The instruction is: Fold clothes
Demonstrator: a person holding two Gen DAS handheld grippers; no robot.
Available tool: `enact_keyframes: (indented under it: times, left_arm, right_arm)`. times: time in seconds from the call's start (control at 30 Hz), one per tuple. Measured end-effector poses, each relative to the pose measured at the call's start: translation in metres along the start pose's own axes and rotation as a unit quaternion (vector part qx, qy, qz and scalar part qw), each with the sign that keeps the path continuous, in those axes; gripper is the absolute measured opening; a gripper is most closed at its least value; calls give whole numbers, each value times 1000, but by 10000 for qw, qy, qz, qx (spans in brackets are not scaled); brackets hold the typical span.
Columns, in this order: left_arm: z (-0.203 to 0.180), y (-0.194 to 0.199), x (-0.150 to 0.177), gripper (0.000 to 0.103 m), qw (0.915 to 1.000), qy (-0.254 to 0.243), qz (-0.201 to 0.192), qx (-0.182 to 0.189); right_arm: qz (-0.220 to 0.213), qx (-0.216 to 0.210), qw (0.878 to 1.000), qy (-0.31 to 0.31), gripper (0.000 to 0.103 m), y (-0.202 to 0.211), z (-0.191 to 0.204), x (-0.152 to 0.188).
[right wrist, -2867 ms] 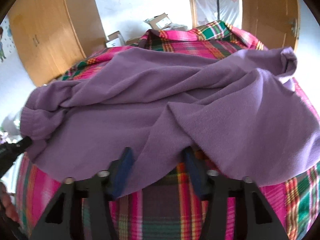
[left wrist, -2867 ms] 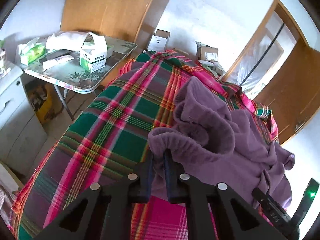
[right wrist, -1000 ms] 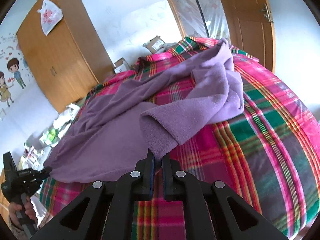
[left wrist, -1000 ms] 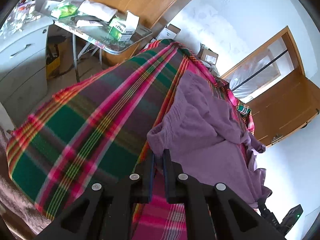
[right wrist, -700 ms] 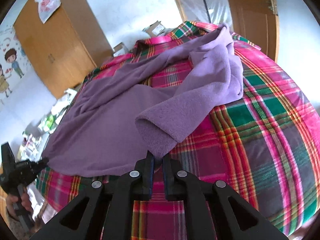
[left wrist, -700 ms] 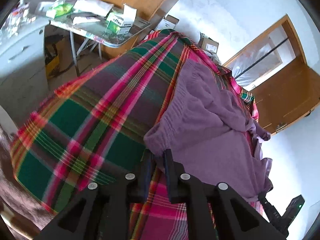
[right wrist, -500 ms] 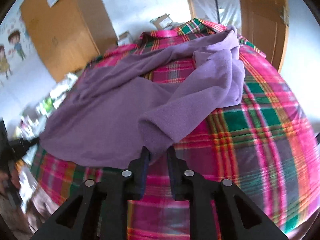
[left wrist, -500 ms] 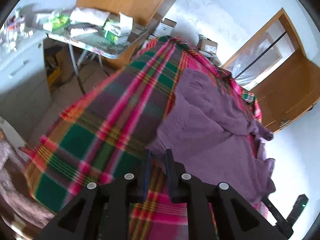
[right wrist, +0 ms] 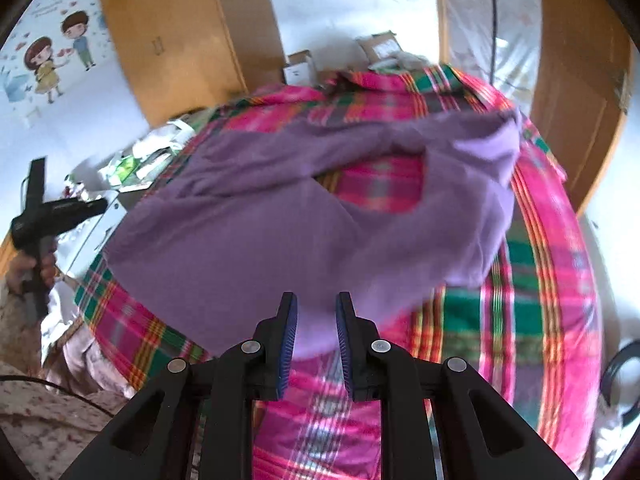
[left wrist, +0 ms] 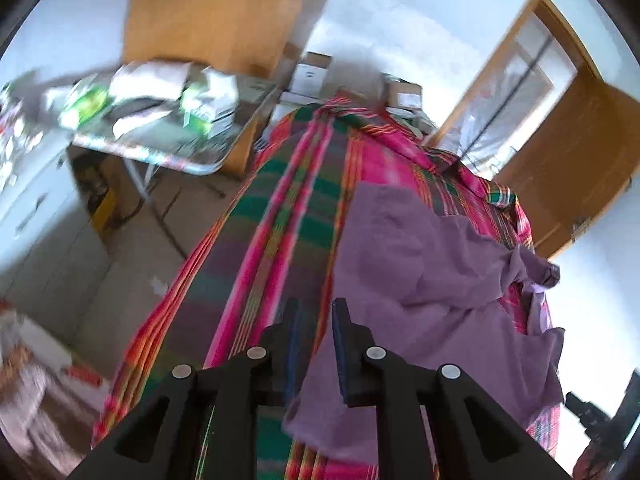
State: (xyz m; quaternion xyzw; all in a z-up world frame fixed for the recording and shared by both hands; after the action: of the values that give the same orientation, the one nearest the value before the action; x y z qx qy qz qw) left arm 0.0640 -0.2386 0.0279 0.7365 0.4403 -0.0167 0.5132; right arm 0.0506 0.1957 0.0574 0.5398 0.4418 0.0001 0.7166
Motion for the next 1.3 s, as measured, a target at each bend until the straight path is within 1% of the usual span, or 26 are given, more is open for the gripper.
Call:
enact_keyframes:
  times: [0.03, 0.07, 0.17, 0.23, 0.3, 0.33, 0.4, 0.47, 0.53, 0.57, 0.6, 0.63, 0.73, 0.77, 0.83, 0.87, 0.93, 1.1, 1.3]
  left_arm:
    - [-8, -5, -7, 16, 9999, -161, 12, -43]
    - [-15, -9, -12, 16, 9997, -245, 8, -15]
    - [-36, -20, -29, 17, 9987, -507, -25, 58]
    - [-49, -29, -38, 18, 9976, -688, -30, 65]
    - [-65, -45, -48, 22, 9957, -916, 22, 121]
    - [-72, -52, -51, 23, 9947, -1020, 46, 142]
    - [-86, -67, -57, 24, 9919, -1254, 91, 200]
    - [-99, -81, -62, 25, 9886, -1482, 122, 244]
    - [-114, -100, -67, 25, 9834, -1777, 178, 309]
    - [-118, -106, -68, 26, 9816, -1870, 240, 304]
    - [-123, -116, -70, 27, 9793, -1987, 310, 218]
    - [-127, -126, -72, 27, 9769, -2100, 382, 139]
    - [-135, -154, -77, 27, 9699, -2357, 610, 11]
    - [-135, -161, -79, 27, 9699, -2342, 663, -46]
    - [-140, -172, -81, 27, 9675, -2407, 771, 21]
    - [-143, -175, -81, 27, 9645, -2506, 819, 123]
    - [-145, -182, -81, 28, 9597, -2663, 889, 131]
    - [-145, -200, -82, 28, 9501, -2924, 1086, -11]
    - [-141, -219, -78, 28, 9427, -3068, 1289, -234]
  right_arm:
    - [0, -59, 9999, 93, 21, 2, 1, -6]
    - [40, -74, 9998, 179, 24, 2, 1, -11]
    - [221, 88, 9988, 417, 25, 1, 0, -21]
    - [198, 161, 9985, 490, 26, -4, -2, -33]
    - [128, 202, 9981, 573, 27, -13, -6, -47]
    - [107, 244, 9977, 618, 28, -21, -9, -55]
    - [75, 295, 9972, 690, 33, -38, -16, -73]
    - [76, 228, 9973, 695, 34, -59, -24, -94]
    - [77, 160, 9974, 701, 39, -81, -31, -114]
    - [78, 126, 9974, 703, 43, -92, -35, -125]
    - [77, 109, 9973, 729, 46, -103, -38, -135]
    - [84, 90, 9967, 796, 46, -114, -38, -146]
    - [151, -46, 9945, 1034, 46, -147, -38, -174]
    - [204, -56, 9937, 1101, 46, -156, -37, -180]
    - [331, -48, 9912, 1279, 47, -177, -37, -191]
    - [389, -41, 9901, 1347, 47, -187, -37, -196]
    - [486, -56, 9884, 1441, 47, -203, -38, -205]
    - [639, -211, 9821, 1762, 47, -236, -38, -219]
    - [1082, -398, 9731, 1993, 47, -278, -44, -222]
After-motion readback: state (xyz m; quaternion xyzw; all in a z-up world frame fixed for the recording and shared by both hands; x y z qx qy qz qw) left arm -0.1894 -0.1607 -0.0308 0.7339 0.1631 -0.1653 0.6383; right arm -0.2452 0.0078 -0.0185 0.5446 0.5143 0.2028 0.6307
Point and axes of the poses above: each gripper's, at about its wrist camera, not at the fingertips, and y roughly against the way its jaws point, z to its left, x to its underside, the point moved 5 cm from there along -y, roughly the way its jaws point, and after that the axes turned 12 degrees about y, right-handed, at the moved point
